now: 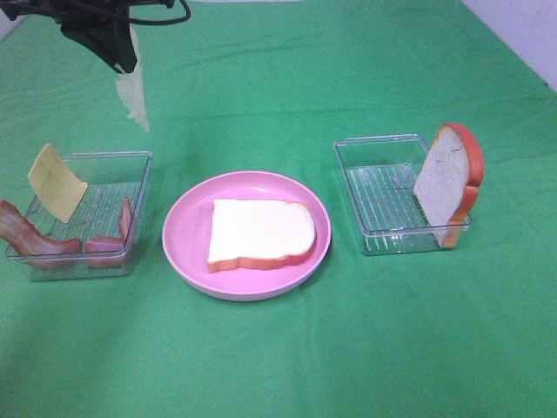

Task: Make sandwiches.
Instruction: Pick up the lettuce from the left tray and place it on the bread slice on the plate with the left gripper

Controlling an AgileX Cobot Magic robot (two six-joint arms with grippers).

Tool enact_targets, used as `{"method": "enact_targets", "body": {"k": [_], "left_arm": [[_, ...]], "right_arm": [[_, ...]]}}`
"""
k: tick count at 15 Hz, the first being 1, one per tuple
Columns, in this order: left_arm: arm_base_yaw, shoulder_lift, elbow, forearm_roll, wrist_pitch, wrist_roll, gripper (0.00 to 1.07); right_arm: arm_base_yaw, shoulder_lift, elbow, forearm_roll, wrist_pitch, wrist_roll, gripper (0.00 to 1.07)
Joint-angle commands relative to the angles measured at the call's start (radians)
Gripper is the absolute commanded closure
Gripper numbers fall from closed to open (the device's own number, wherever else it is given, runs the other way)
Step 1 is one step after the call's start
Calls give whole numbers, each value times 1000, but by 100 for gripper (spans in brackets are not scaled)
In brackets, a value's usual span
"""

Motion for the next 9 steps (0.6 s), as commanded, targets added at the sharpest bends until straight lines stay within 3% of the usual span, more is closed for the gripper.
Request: {"method": "enact_targets", "body": {"k": [1,3,5,7,9], "left_arm": [[-6,-31,6,-154,97,87,107],[-41,-27,13,-233,88,127,107],[-101,-27,63,-247,47,180,107],[-154,-27,150,-294,-30,239,107],[-186,-24,261,-400,-138,307,107]], "right_arm": [[-1,-28,3,-2,-14,-4,9],[-1,-27,3,-2,-14,-4,9],[-1,-24,3,-2,-14,-4,9],[-1,-24,3,-2,-14,-4,9],[-1,-24,3,-2,-14,-4,9]]}}
